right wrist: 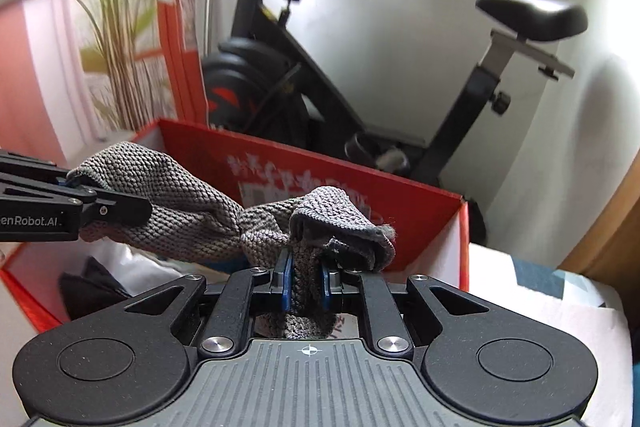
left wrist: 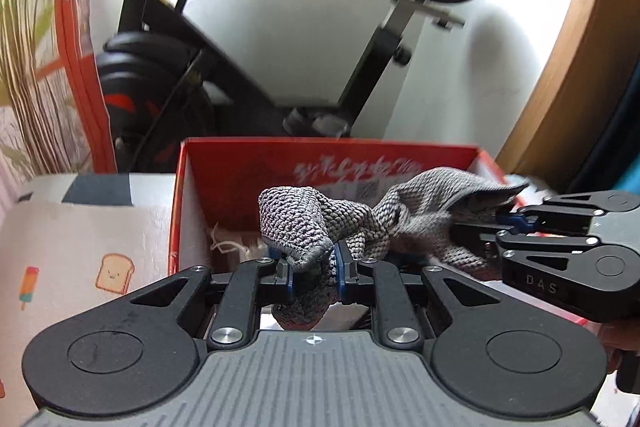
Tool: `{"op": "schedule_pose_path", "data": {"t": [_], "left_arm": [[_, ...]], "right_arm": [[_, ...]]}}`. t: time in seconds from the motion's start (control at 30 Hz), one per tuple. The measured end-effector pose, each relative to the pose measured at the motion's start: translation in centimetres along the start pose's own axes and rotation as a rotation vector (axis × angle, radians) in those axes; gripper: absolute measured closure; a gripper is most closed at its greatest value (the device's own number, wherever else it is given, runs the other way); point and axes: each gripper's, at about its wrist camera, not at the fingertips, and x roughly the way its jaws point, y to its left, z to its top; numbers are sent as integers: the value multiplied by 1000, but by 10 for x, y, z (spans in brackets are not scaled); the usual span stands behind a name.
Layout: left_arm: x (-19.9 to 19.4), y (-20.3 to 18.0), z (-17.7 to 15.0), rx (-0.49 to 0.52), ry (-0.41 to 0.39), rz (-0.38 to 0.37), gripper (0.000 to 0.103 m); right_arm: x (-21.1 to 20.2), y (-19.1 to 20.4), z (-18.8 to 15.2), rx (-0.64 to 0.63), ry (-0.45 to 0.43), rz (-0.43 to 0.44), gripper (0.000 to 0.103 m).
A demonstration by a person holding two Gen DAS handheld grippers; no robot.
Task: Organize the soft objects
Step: 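Lift the grey knit glove with the left tool over the red box, then lower the grey glove into the box and open the left tool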
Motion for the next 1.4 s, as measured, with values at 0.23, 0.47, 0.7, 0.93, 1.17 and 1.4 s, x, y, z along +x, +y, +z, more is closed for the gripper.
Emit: {"op": "schedule_pose_path", "data": {"t": [0.23,0.47,0.7,0.93,1.17,1.4], "left_arm": [[25,9,1,-8,102,-7,84],[35,1,3,23,128,27,80],[25,-8,4,83,96,25,12],[3,-20,5,149,47,53,6],[-20,-29,9,146,-22,99,2],[-41,-43,7,185,-67,158,0]], "right_arm": [[33,-2,0,28,105,-11,90],[48,-10,0,93,209,24,90],[53,-21,-2,173,274,57,82],[43,-22,-1,157,285,42,70],[15,-26,2,142,246,29,45],[-18,-28,2,157,172,18,13]]}}
